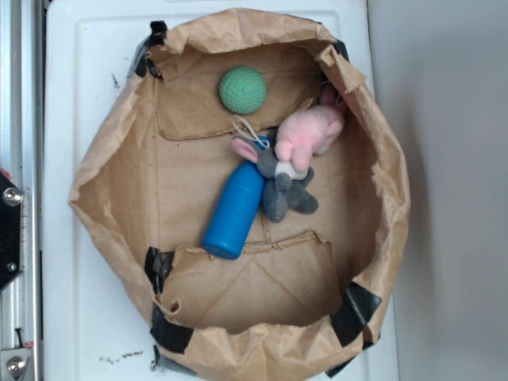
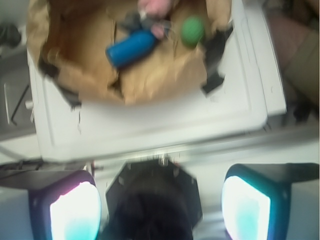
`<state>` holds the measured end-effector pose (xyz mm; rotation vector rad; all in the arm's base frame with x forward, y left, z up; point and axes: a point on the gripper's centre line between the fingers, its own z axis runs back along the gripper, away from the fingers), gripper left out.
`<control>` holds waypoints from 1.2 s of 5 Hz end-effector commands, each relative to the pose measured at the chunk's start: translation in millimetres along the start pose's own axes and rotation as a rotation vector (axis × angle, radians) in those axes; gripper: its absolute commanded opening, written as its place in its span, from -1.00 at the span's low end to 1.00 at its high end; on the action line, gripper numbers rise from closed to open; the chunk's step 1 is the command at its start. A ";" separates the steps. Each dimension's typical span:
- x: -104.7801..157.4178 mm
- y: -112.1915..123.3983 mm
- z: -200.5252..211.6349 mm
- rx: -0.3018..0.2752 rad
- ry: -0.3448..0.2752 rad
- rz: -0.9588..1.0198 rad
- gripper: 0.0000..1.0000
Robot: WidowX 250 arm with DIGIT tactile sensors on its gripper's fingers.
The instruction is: Grab the green ball.
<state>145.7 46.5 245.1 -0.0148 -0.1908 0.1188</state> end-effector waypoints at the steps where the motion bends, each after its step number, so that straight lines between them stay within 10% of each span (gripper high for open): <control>1: 49.9 8.6 -5.1 0.037 -0.072 -0.130 1.00; 4: 99.8 -7.6 -45.9 0.005 0.030 -0.642 1.00; 6: 113.5 36.5 -82.4 0.000 0.029 -0.614 1.00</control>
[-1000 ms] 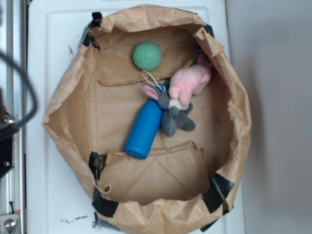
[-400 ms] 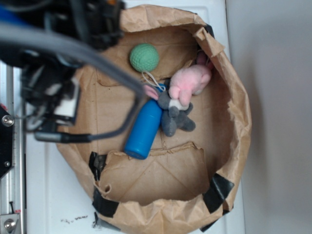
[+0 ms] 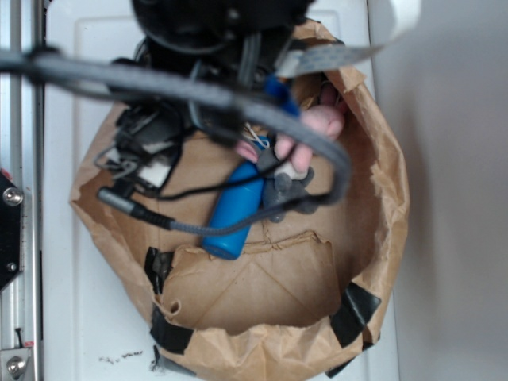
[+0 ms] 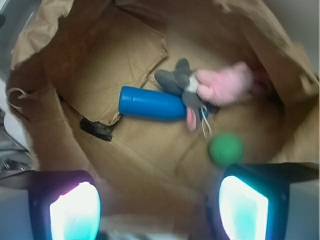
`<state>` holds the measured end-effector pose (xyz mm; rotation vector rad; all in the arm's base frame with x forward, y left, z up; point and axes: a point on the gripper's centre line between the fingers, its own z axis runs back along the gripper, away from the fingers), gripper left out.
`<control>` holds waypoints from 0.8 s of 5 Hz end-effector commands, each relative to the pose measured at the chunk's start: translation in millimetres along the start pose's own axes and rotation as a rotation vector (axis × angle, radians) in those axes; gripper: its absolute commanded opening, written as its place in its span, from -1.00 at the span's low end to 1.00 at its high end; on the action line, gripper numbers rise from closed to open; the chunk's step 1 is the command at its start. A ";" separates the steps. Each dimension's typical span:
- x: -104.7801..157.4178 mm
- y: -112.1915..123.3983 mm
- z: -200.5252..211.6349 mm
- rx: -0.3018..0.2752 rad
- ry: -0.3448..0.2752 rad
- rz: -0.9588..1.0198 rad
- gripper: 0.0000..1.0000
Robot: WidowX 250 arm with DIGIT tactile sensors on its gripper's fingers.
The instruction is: Grab the green ball.
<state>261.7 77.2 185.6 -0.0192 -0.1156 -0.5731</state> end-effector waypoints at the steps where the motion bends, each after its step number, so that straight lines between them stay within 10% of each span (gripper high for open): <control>1: -5.2 19.0 -0.6 0.075 -0.024 0.075 1.00; 4: -16.3 19.9 -24.4 0.102 -0.056 0.050 1.00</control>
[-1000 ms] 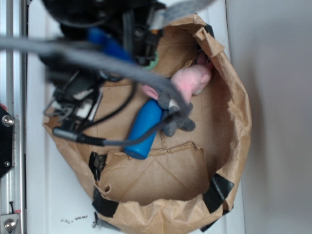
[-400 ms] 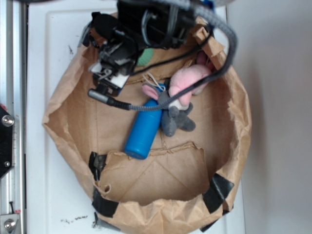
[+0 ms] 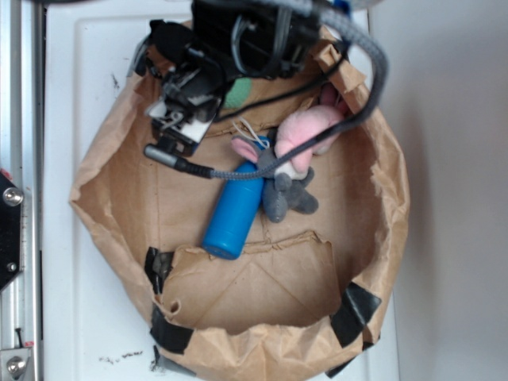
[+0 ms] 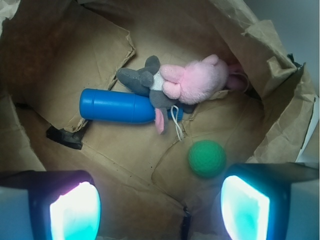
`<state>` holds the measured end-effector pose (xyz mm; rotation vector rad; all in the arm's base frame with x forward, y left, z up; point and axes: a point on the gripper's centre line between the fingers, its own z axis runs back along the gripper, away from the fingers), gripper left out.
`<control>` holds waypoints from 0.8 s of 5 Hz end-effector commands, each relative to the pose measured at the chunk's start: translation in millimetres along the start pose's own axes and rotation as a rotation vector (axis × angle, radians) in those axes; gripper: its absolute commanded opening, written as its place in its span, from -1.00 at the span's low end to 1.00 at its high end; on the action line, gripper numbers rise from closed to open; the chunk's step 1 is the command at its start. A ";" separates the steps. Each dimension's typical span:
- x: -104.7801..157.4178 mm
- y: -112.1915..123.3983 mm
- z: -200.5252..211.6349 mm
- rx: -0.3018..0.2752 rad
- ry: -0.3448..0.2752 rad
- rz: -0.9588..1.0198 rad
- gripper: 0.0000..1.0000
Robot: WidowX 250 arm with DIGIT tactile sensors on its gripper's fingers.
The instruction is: Grab the green ball.
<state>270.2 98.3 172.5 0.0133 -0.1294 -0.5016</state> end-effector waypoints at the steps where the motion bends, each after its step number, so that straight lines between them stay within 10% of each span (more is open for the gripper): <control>1: -12.8 1.7 -44.4 0.048 -0.089 -0.087 1.00; 4: -2.5 -25.4 -42.2 0.000 -0.115 -0.253 1.00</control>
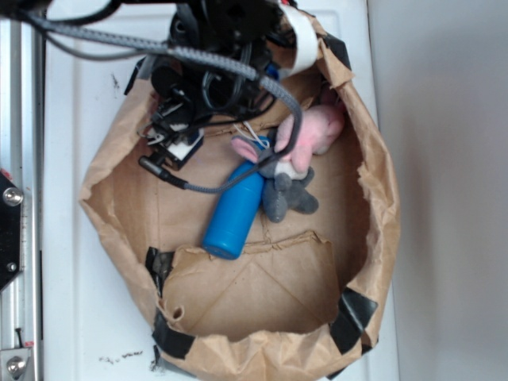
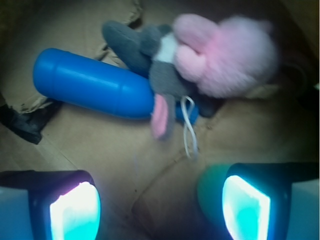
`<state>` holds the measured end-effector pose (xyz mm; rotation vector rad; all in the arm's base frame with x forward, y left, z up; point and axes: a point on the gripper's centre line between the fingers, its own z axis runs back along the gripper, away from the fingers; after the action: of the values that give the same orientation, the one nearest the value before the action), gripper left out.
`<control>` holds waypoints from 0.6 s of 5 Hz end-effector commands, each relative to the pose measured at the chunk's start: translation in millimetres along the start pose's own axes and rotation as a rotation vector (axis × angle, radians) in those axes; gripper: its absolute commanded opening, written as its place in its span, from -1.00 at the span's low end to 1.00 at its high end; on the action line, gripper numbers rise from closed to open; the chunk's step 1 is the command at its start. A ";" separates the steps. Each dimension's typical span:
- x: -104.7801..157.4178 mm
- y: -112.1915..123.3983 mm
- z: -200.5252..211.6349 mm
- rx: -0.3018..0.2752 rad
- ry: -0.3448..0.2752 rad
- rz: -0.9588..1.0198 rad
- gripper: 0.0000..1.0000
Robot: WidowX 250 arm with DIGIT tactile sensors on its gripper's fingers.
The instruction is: Grab the green ball.
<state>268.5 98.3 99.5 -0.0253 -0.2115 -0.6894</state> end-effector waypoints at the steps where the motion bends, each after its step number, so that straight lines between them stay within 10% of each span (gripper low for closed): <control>1: 28.0 -35.0 37.1 0.045 -0.011 -0.111 1.00; 3: 17.1 -19.8 -5.4 0.031 -0.034 -0.126 1.00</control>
<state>271.0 72.0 86.0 -0.0275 -0.2264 -0.8020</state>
